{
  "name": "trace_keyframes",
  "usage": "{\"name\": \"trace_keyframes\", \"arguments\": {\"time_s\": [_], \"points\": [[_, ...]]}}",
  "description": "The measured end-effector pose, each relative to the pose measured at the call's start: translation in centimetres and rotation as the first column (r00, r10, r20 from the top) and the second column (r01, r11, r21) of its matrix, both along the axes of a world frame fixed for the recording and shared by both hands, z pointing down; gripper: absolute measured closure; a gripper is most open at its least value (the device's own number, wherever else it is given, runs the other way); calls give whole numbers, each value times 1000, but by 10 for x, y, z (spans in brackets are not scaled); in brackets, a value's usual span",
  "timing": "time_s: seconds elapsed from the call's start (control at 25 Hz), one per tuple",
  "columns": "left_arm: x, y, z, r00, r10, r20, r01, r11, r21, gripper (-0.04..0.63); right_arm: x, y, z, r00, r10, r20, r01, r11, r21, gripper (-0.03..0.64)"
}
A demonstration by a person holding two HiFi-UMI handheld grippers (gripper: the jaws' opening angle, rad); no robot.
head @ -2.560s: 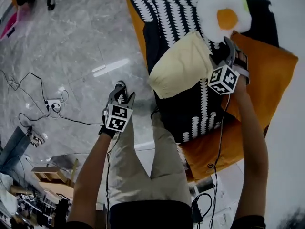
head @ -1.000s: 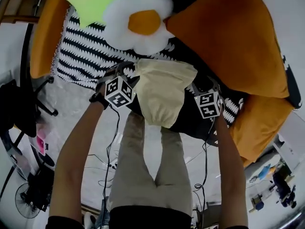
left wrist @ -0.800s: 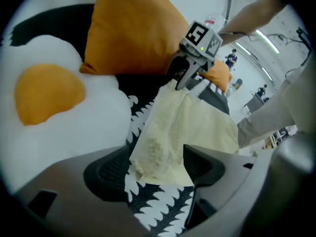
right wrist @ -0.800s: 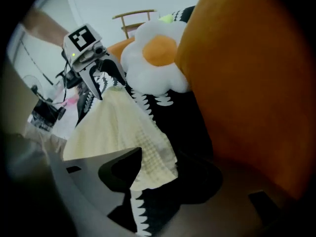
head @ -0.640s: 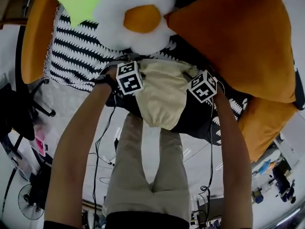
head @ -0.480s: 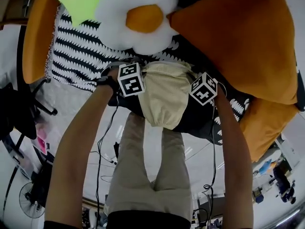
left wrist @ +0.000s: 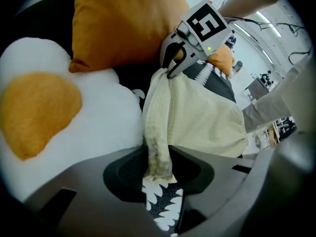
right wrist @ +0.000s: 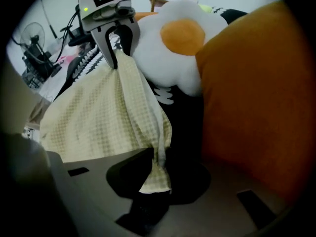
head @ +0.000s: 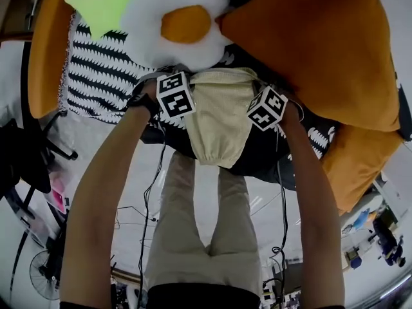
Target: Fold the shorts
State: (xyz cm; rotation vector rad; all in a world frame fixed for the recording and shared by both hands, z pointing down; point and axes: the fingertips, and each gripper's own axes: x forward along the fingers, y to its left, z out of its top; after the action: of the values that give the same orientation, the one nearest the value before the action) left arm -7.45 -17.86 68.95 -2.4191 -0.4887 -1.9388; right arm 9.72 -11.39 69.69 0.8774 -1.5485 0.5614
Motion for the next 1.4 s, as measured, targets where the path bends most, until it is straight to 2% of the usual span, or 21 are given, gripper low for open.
{"name": "trace_keyframes", "arguments": {"time_s": [0.04, 0.12, 0.24, 0.28, 0.36, 0.44, 0.52, 0.6, 0.68, 0.88, 1.0, 1.12, 1.2, 1.28, 1.4], "points": [[-5, 7, -1, 1000, 12, 14, -12, 1000, -5, 424, -2, 5, -1, 1000, -4, 5, 4, 1000, 16, 498], [-11, 12, -8, 999, 46, 24, -47, 999, 20, 336, 1, 9, -8, 1000, 20, 17, -21, 998, 59, 400], [-10, 9, -38, 995, 84, -61, -74, 986, 151, 275, 16, 15, -36, 998, 39, -39, -31, 984, 177, 353], [-17, 17, -47, 994, 64, -94, -47, 984, 172, 267, 16, 24, -45, 997, 54, -52, -41, 975, 219, 353], [-35, 43, -59, 990, -36, -137, 56, 988, 147, 266, 12, 49, -57, 993, 111, -40, -96, 957, 273, 345], [-52, 75, -63, 979, -151, -140, 164, 983, 81, 266, -1, 81, -61, 987, 160, 6, -156, 952, 262, 354], [-66, 110, -58, 978, -168, -123, 177, 982, 70, 265, -26, 118, -58, 991, 130, 44, -136, 968, 212, 360], [-75, 141, -48, 992, -79, -100, 90, 991, 101, 266, -60, 153, -52, 998, 24, 63, -34, 985, 167, 375], [-80, 160, -36, 997, 29, -78, -19, 992, 126, 265, -88, 176, -44, 995, -63, 79, 52, 990, 132, 382], [-61, 158, -30, 975, 216, -39, -208, 966, 150, 265, -113, 179, -34, 975, -183, 123, 177, 983, 56, 385], [-40, 150, -25, 968, 252, -22, -247, 961, 124, 257, -111, 164, -34, 952, -287, 103, 284, 958, 45, 385], [-44, 143, 3, 959, 280, 34, -282, 955, 94, 241, -108, 147, -10, 944, -321, 78, 321, 947, 11, 368], [-53, 137, 24, 937, 342, 76, -349, 932, 99, 236, -104, 141, 14, 935, -350, 51, 352, 935, -34, 339], [-49, 136, 33, 916, 397, 63, -402, 907, 130, 235, -99, 142, 29, 921, -389, 16, 389, 918, -78, 340], [-43, 135, 34, 926, 378, 19, -376, 913, 160, 233, -100, 141, 33, 915, -403, -6, 399, 909, -116, 370]]}}
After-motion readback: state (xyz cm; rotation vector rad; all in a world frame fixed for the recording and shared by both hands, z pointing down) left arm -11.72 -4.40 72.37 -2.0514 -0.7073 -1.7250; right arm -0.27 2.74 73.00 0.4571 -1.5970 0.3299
